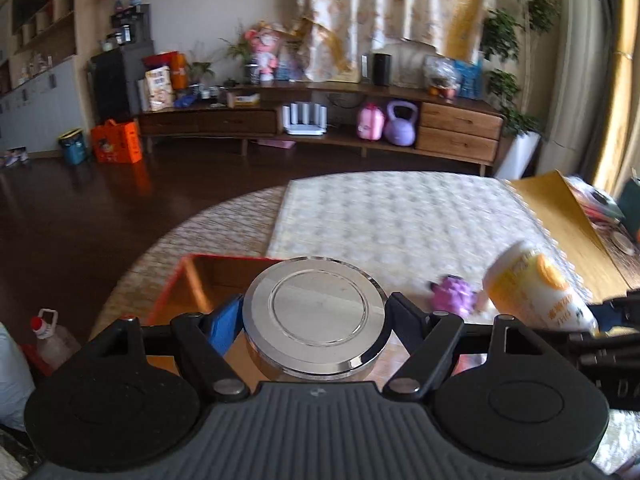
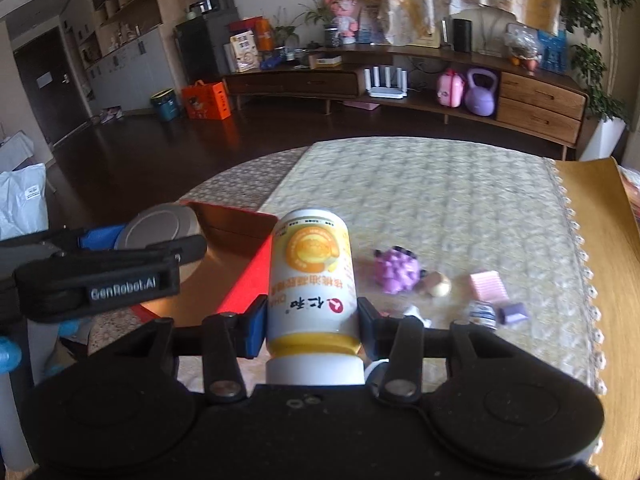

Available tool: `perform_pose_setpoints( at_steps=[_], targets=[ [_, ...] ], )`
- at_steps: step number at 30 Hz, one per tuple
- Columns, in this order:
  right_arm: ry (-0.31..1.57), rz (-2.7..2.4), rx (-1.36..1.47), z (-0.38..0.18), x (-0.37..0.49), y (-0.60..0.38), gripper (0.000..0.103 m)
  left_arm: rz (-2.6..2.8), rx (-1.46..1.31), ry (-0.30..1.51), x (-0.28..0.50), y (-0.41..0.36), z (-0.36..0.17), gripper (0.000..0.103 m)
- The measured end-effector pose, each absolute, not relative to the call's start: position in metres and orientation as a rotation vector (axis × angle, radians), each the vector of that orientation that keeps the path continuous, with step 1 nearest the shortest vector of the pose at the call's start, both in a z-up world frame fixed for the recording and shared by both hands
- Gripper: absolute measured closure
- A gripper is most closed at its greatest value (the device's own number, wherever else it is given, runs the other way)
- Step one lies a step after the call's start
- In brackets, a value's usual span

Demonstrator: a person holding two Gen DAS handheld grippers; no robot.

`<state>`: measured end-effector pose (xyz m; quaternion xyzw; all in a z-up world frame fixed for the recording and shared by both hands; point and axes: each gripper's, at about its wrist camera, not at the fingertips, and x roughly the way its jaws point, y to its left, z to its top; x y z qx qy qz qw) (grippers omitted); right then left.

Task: Organize rigid objects
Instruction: 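Carry the silver tin and white-yellow bottle over the red tin box with both grippers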

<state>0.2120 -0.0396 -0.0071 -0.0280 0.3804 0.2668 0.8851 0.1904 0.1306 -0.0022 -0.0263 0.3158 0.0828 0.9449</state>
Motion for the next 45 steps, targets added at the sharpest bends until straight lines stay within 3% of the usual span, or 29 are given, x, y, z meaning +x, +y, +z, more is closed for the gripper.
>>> perform_pose_setpoints(
  at_steps=[19, 45],
  targets=[
    [0.837, 0.657, -0.165, -0.036, 0.236, 0.094, 0.059, 0.229, -0.128, 0.743, 0.252, 0.246, -0.039, 0.025],
    [0.941, 0.737, -0.283, -0.1, 0.254, 0.141, 0.059, 0.17, -0.003, 0.838, 0.307, 0.239, -0.084, 0.025]
  ],
)
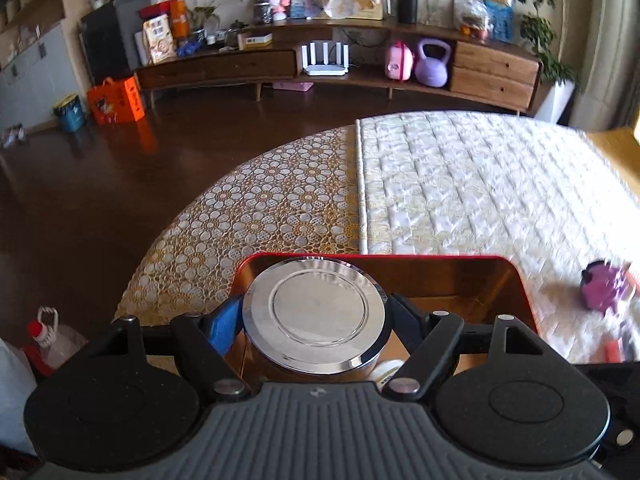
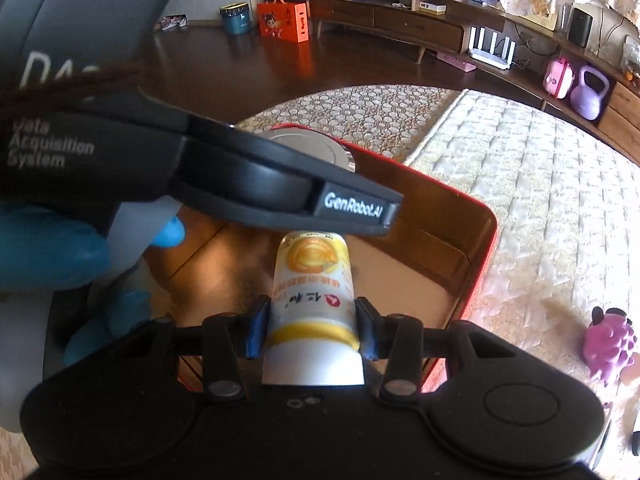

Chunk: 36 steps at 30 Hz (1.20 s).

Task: Organize rigid objects
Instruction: 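Carry the silver tin and white-yellow bottle over the red tin box with both grippers, then lower the silver tin and bottle into the red box and open both grippers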

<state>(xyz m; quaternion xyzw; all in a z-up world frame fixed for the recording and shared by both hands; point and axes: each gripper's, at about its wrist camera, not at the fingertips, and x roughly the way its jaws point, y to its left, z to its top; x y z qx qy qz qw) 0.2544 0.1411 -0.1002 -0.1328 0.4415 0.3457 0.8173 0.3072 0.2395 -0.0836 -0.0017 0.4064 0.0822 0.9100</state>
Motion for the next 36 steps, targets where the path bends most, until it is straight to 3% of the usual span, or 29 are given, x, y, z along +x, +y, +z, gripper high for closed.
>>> perform_pose_setpoints(
  at_steps=[10, 16, 36],
  targets=[
    [0.935, 0.748, -0.312, -0.101, 0.249, 0.142, 0.058, 0.157, 0.0, 0.928, 0.319, 0.241, -0.098, 0.025],
    [0.93, 0.751, -0.291, -0.098, 0.248, 0.135, 0.047, 0.17, -0.003, 0.933, 0.317, 0.241, -0.096, 0.026],
    [0.857, 0.748, -0.17, -0.05, 0.224, 0.09, 0.039, 0.158, -0.05, 0.831, 0.265, 0.237, -0.043, 0.025]
  ],
)
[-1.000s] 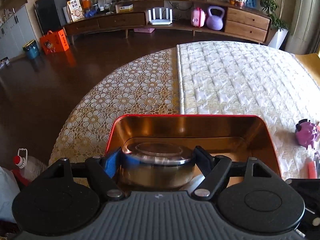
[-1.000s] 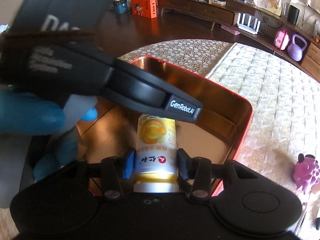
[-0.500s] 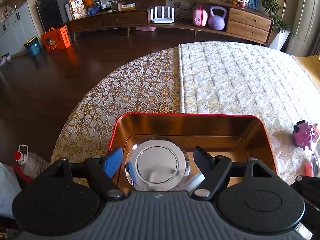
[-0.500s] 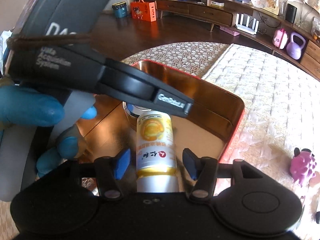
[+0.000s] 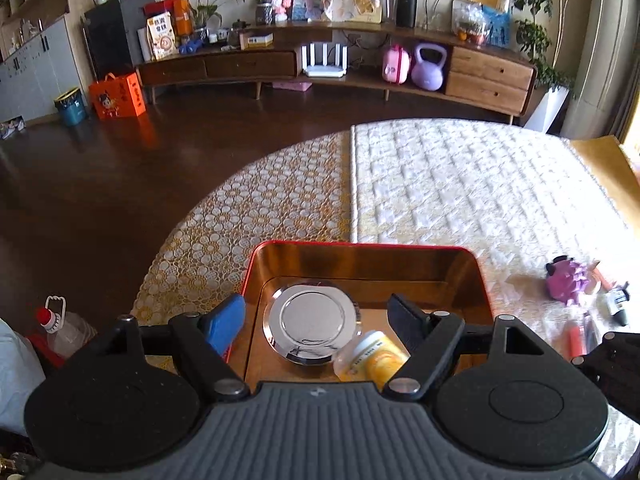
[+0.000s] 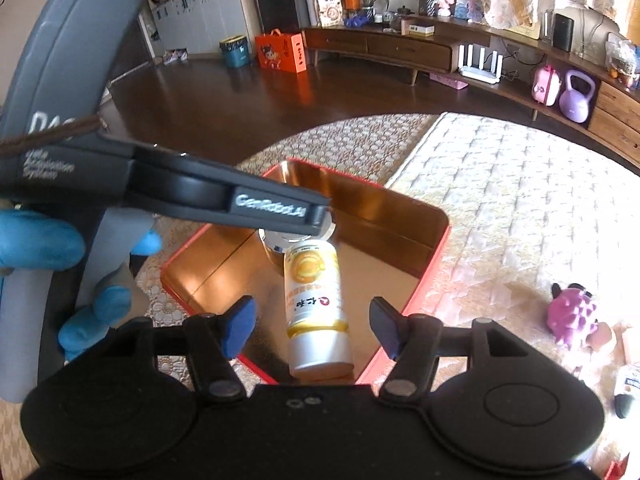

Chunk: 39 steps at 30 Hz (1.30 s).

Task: Organize rigid objects
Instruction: 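Lower the silver tin and bottle into the red box and open both grippers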

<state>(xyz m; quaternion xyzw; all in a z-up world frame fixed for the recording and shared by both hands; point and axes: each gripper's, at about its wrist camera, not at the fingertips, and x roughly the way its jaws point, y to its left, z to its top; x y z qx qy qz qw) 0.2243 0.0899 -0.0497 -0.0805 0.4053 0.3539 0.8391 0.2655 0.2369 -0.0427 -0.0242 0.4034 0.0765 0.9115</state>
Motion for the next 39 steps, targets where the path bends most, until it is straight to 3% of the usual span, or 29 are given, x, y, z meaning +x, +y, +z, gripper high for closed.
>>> perform_pose_setpoints(
  at_steps=[26, 37, 39],
  targets=[
    [0.776, 0.755, -0.044, -0.014, 0.174, 0.004, 0.023, 0.086, -0.088, 0.716, 0.187, 0.187, 0.001, 0.021],
    [0.739, 0.712, 0.04, -0.02, 0.158, -0.049, 0.0, 0.055, -0.122, 0.699, 0.164, 0.16, -0.001, 0.018],
    [0.732, 0.691, 0.042, -0.024, 0.155, -0.06, 0.0, 0.052, -0.131, 0.691, 0.158, 0.154, -0.004, 0.018]
  ],
)
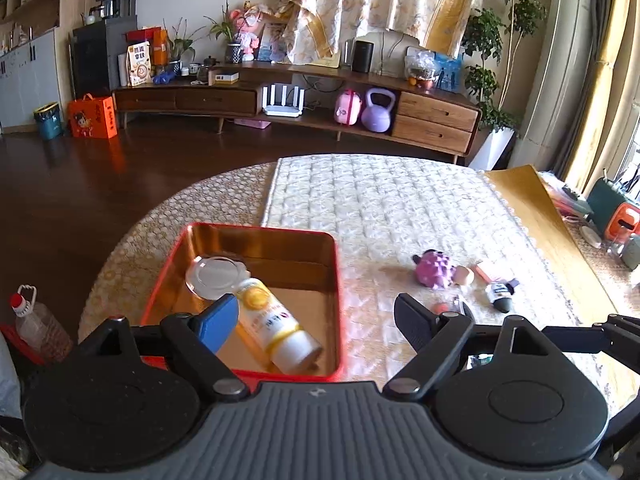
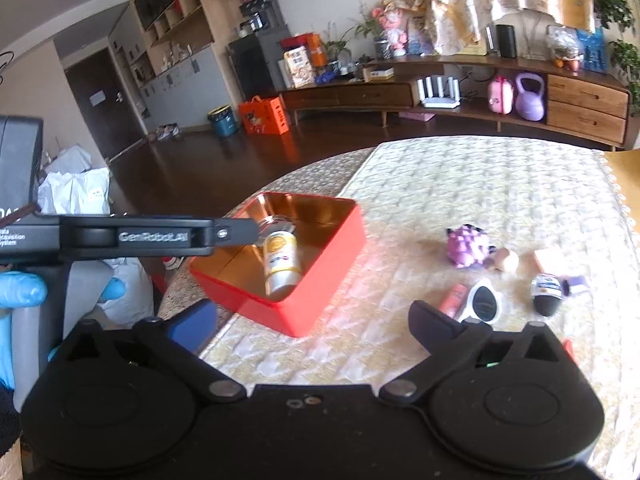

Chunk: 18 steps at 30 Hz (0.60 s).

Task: Organize rigid objects
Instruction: 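Lower the silver tin and bottle into the red box and open both grippers, then move both tools back toward the sunglasses and red candy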

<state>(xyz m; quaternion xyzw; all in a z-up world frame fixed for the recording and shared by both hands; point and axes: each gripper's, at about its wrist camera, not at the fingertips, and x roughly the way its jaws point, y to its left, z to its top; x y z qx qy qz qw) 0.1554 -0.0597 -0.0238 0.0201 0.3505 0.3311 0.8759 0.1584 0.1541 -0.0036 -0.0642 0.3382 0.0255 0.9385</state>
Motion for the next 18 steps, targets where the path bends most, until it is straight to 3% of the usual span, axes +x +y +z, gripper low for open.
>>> perform_pose_setpoints(
  at_steps=[18],
  targets=[
    [0.771, 0.453, 0.127, -0.057, 0.162, -0.165, 0.0, -0.055, -0.083, 0.693, 0.155, 0.074, -0.029, 0.018]
  ],
)
